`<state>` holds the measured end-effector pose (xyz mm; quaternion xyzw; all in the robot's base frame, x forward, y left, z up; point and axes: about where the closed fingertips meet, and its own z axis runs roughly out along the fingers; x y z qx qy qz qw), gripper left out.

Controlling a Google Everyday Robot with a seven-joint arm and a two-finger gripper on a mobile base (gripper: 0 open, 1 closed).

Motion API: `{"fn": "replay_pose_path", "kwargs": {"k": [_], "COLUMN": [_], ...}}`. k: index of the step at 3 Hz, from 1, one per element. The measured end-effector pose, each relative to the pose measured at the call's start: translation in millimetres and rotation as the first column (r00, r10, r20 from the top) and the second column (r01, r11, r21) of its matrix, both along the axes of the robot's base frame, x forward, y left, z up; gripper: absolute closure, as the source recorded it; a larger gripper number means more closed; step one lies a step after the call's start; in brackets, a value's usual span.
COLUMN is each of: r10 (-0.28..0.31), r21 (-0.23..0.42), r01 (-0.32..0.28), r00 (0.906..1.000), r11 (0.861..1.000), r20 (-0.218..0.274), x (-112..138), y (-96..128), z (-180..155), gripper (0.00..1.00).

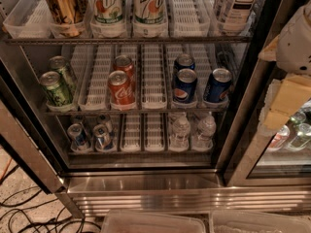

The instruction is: Pick pepsi can from middle shelf of fridge

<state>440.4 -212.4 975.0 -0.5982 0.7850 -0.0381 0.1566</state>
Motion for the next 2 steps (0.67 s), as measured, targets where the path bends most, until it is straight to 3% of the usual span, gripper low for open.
{"fn": "replay_pose_path", "kwargs": {"k": [1,2], "r10": [-0.027,-0.033], "r21": [-0.012,0.021], "r01": [0.027,0.032], "r00": [0.9996,0.9989], "r11": [1.000,0.999], "r20": [0.011,0.033], "x": [2.8,-6.2], "y": [11.1,23.1], "z": [-14.4,-44.1], "gripper": [0.00,0.00]}}
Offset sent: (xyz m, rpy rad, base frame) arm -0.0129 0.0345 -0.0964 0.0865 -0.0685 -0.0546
